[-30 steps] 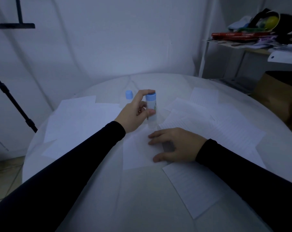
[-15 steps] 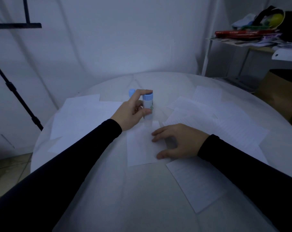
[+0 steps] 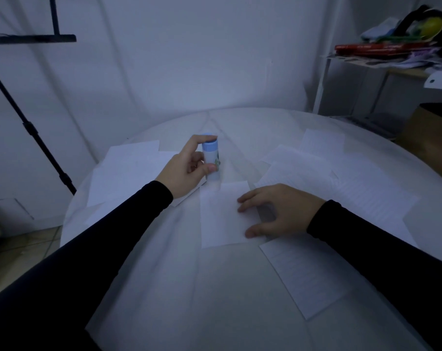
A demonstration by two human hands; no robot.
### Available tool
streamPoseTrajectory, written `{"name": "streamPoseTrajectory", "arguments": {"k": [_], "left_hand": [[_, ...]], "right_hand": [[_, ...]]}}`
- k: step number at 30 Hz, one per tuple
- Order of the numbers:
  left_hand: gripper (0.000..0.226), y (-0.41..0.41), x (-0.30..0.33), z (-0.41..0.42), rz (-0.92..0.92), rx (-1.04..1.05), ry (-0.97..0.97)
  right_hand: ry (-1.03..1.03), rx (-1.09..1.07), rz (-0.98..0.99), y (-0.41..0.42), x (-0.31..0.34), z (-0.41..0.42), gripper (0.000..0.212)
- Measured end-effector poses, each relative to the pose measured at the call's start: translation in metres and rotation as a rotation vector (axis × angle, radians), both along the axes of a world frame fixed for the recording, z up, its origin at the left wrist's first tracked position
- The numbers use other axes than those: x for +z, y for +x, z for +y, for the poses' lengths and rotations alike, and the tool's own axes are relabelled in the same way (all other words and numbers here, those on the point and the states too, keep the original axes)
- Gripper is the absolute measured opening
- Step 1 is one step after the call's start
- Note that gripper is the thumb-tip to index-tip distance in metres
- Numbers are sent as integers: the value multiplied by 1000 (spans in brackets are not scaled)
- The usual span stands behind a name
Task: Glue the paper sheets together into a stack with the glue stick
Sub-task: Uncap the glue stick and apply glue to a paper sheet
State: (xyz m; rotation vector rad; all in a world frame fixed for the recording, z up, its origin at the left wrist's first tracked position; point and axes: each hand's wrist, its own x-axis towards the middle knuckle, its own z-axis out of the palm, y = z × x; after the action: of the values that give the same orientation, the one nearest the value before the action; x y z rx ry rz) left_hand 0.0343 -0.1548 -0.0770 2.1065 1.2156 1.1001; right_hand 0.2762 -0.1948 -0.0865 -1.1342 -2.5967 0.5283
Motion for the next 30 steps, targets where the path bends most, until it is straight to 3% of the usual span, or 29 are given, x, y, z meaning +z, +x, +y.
{"name": "streamPoseTrajectory", "arguments": {"k": [17, 21, 25, 30], "left_hand": [[45, -18, 2, -7, -18, 30, -18], [43, -14, 15, -13, -161, 36, 31], [47, 7, 28, -25, -271, -72, 37], [57, 25, 13, -40, -141, -219, -70]], "right_hand": [[-37, 1, 8, 1, -4, 5, 49], [6, -55, -6, -1, -6, 5, 51], [87, -77, 0, -12, -6, 4, 45], [60, -119, -16, 8, 4, 7, 55]]}}
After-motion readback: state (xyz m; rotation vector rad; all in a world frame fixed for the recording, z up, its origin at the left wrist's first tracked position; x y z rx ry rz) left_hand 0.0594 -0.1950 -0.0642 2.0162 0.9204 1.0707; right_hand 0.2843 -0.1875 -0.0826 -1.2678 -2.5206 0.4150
